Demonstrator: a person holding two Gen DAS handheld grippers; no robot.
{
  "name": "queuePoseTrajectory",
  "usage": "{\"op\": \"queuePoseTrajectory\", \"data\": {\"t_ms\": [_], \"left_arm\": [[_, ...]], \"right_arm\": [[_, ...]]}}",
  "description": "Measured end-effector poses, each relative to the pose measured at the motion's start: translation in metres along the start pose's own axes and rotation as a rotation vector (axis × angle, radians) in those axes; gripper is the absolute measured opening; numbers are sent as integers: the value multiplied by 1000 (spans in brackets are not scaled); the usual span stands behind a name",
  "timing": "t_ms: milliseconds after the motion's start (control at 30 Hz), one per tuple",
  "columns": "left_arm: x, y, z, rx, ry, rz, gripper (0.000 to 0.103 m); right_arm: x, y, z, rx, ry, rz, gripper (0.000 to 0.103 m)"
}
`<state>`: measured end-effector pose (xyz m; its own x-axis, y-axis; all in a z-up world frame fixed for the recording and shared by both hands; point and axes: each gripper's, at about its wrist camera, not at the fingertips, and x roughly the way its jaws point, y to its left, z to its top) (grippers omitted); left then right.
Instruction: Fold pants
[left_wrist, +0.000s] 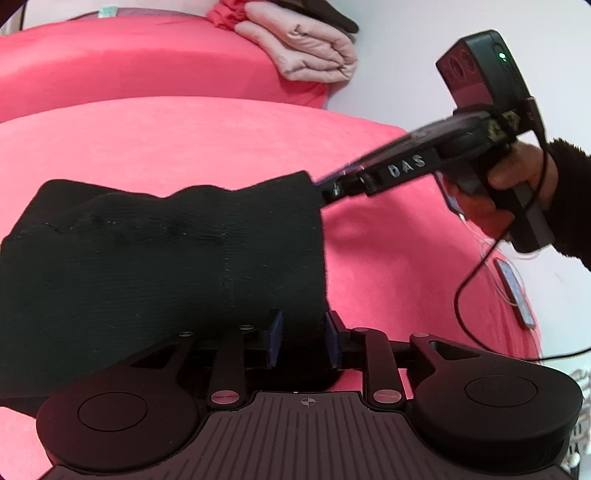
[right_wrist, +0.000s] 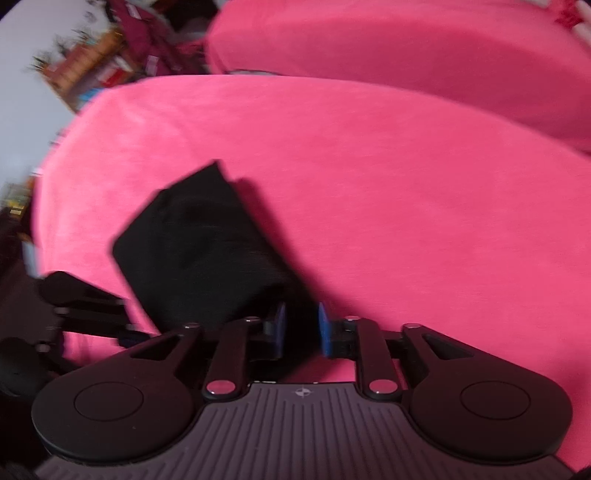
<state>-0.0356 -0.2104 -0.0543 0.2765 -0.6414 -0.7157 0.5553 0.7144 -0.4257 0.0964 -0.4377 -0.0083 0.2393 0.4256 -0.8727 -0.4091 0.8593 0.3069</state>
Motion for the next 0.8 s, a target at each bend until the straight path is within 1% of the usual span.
{"op": "queuePoseTrajectory", "data": {"t_ms": [33,67,133,233,300,400,467,567,633,667,733,767,800], "left_arm": [[-1,0,0,5,5,-12,97],[-4,-1,0,11,5,-18,98],[-9,-2,-2,21,13,-21,99],[-21,2,1,18,25,-10,103],[-35,8,2,22,22,8,103],[-59,20,4,46,4,44,103],[-73,30,5,55,-9,82,103],[-85,50,8,40,-17,124,103],[-84,62,12,36,-18,139,103],[-81,67,15,38,-12,154,103],[-72,77,21,38,4,171,103],[-67,82,24,33,14,179,103],[-60,87,26,27,33,185,103]], "right_arm": [[-3,1,2,4,-13,-41,28],[-7,3,2,6,-31,-61,28],[-16,13,4,1,-96,-77,29],[-20,36,11,0,-175,-41,29],[-13,58,14,-22,-194,-17,29],[0,86,16,-51,-204,22,29],[14,99,13,-51,-187,29,29],[35,101,0,-38,-138,-46,28],[46,89,-13,13,-92,-119,23],[49,82,-18,65,-85,-128,22],[44,79,-20,133,-106,-114,22],[40,80,-18,148,-107,-125,23],[36,84,-15,151,-111,-147,26]]}}
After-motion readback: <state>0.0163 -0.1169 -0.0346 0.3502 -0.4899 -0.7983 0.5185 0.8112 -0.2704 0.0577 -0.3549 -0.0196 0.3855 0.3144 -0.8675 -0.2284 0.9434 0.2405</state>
